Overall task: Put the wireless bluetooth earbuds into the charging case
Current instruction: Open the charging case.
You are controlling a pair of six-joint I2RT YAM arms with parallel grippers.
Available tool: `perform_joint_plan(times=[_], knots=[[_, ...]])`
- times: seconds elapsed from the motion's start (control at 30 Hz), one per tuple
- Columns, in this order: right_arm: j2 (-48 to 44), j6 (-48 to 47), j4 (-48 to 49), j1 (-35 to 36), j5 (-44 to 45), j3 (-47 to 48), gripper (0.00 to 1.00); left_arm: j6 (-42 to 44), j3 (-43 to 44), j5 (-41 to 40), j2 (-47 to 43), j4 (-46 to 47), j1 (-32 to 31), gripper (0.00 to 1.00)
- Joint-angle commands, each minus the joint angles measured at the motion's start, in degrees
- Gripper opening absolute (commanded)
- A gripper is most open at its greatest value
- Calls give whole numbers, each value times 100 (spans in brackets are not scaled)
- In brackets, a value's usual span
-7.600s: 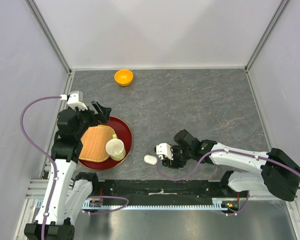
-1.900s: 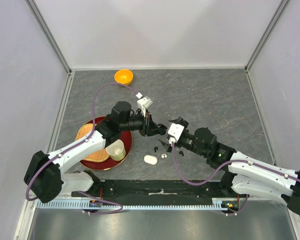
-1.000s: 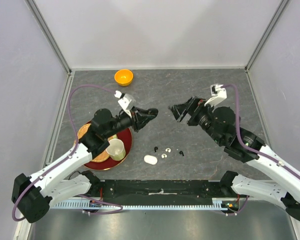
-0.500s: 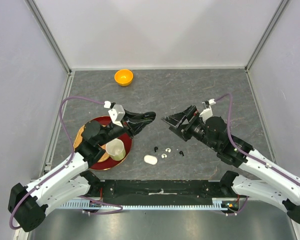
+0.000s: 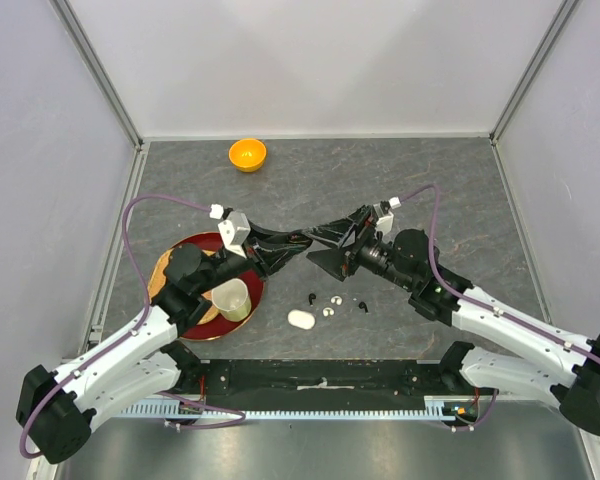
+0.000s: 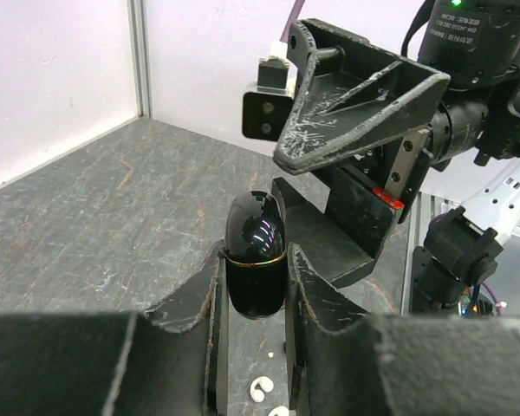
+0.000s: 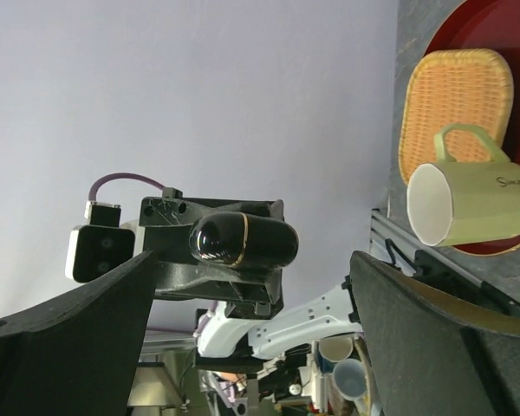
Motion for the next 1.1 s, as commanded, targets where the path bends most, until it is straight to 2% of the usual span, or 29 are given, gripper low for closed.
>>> perform_joint_plan(times=[0.0, 0.23, 0.53, 0.73, 0.87, 1.07], knots=[[147, 491, 845, -124, -388, 0, 96, -196, -3, 184, -44, 337, -4, 2], [244, 1106, 1319, -239, -652, -307, 82, -153, -117, 96, -88, 486, -13, 2], [367, 1608, 1706, -248, -784, -465, 81, -179, -108, 105, 114, 714, -13, 2], [639, 1845, 2207, -248, -881, -492, 75, -205, -99, 140, 149, 767, -13, 2], [640, 1845, 2111, -248, -837, -492, 68, -205, -135, 149, 105, 767, -22, 2], [569, 1863, 2049, -248, -687, -562, 63, -197, -161, 175, 97, 767, -13, 2]])
